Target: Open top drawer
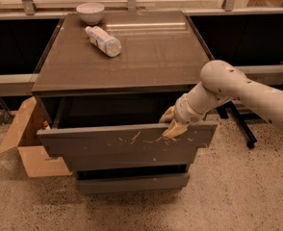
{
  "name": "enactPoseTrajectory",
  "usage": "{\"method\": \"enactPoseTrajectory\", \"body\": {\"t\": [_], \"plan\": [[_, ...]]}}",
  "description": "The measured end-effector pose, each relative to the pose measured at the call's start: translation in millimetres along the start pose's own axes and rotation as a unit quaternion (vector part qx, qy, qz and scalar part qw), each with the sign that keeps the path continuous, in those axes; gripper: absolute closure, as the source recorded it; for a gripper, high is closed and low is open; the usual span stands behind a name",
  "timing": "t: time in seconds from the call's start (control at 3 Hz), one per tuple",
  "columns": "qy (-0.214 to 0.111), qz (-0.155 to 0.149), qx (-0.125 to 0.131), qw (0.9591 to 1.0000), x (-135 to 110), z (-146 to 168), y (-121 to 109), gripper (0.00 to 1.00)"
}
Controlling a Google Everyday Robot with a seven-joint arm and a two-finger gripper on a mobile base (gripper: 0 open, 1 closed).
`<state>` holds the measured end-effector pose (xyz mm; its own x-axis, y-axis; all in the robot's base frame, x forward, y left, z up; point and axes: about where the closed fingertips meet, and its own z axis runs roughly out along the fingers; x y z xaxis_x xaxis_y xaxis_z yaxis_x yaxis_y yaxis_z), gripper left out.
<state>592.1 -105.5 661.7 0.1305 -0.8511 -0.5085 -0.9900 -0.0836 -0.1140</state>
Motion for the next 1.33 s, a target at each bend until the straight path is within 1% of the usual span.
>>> {"method": "enactPoseTrajectory", "body": {"t": [0.33, 0.67, 1.0, 1.33], "plan": [[-0.004, 0.001, -0.004, 1.0, 1, 2, 0, 0.29], [-0.008, -0.003, -0.026, 0.9996, -1, 4, 10, 0.06], [-0.009, -0.004, -0.05, 0.9987, -4, 6, 26, 0.0], [-0.008, 0.007, -0.078, 0.9969, -6, 9, 53, 0.24]]}}
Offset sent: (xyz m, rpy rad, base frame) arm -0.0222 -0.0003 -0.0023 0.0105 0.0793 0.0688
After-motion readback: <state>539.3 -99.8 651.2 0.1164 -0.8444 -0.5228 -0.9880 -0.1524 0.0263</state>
